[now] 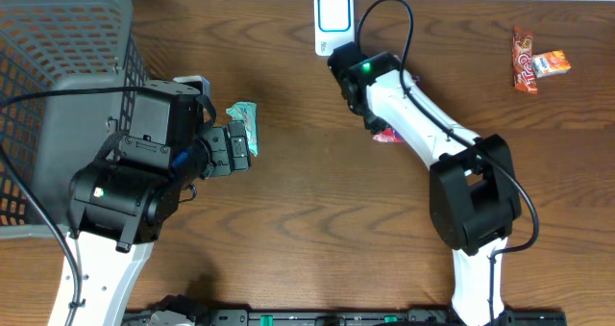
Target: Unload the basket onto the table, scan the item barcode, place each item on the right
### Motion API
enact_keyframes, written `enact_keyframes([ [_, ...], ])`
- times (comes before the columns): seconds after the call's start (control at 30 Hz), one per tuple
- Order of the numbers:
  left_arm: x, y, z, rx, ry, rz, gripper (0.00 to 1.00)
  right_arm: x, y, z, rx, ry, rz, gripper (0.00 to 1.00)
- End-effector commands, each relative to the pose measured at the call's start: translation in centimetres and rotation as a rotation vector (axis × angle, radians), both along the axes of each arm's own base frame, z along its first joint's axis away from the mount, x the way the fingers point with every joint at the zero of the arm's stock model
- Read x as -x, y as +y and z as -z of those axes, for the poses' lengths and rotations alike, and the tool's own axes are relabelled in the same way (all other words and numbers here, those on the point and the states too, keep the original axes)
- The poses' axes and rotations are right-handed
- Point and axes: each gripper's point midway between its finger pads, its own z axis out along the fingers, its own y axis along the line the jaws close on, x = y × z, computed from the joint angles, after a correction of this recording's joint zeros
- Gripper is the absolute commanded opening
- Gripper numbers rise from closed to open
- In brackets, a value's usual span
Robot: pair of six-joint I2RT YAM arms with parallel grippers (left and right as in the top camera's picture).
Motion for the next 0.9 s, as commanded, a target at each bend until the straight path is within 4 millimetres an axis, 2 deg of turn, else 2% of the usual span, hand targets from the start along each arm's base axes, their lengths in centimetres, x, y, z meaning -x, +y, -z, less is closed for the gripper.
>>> enact_keyframes([
  [0.0,-0.1,0.3,-0.3,-0.011,-0.010,-0.007,0.98,0.9,4.4,1.3,-0.150,0.040,-0.066,0.27],
  [0.03,-0.1,0.3,-0.3,-0.011,-0.010,-0.007,0.98,1.0,5.7,1.4,-0.190,0.048,-0.091,0.34],
  [0.13,-0.1,0.3,-0.3,-0.010,-0.010,-0.006,0.98,1.0,9.3,0.7,-0.306,0.045,-0.141,0.36],
  [0.17,-0.1,0.3,-0.3,-0.011,-0.010,-0.007,0.98,0.8,10.4,0.1,-0.341,0.038,-0.154,0.40],
  [0.2,-0.1,0.3,-0.3,-0.011,-0.010,-0.007,0.98,0.5,11.5,-0.7,-0.381,0.026,-0.169,0.48],
  [0.23,-0.1,0.3,-0.3,-0.011,-0.011,-0.007,0.98,0.1,12.4,-1.7,-0.417,0.015,-0.182,0.51],
  [0.33,-0.1,0.3,-0.3,-0.011,-0.010,-0.007,0.98,-0.7,13.7,-4.9,-0.495,-0.011,-0.199,0.55],
  [0.4,-0.1,0.3,-0.3,-0.011,-0.010,-0.007,0.98,-1.4,13.5,-6.6,-0.514,-0.023,-0.219,0.55],
  [0.43,-0.1,0.3,-0.3,-0.011,-0.010,-0.007,0.98,-1.6,13.1,-7.2,-0.515,-0.031,-0.215,0.60],
  [0.53,-0.1,0.3,-0.3,-0.011,-0.011,-0.007,0.98,-2.8,10.7,-8.0,-0.501,-0.035,-0.202,0.64],
  [0.57,-0.1,0.3,-0.3,-0.010,-0.010,-0.006,0.98,-3.2,9.1,-7.8,-0.511,-0.015,-0.188,0.67],
  [0.63,-0.1,0.3,-0.3,-0.011,-0.010,-0.007,0.98,-3.4,7.8,-6.9,-0.585,0.051,-0.207,0.67],
  [0.87,-0.1,0.3,-0.3,-0.011,-0.010,-0.007,0.98,-3.1,6.3,-4.3,-1.005,0.201,-0.313,0.69],
])
